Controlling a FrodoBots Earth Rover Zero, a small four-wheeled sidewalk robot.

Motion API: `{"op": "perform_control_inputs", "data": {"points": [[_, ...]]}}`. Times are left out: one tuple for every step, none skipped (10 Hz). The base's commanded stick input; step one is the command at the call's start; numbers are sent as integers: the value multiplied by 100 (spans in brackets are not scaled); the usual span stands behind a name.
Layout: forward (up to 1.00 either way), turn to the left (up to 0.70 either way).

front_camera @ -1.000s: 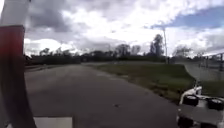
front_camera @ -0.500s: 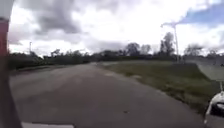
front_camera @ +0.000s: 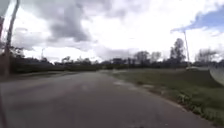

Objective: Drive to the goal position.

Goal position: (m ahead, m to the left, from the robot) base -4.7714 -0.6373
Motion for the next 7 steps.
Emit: {"op": "perform_control_inputs", "data": {"points": [[-56,0],[-71,0],[-87,0],[-92,0],[-94,0],[-96,0],[-98,0]]}}
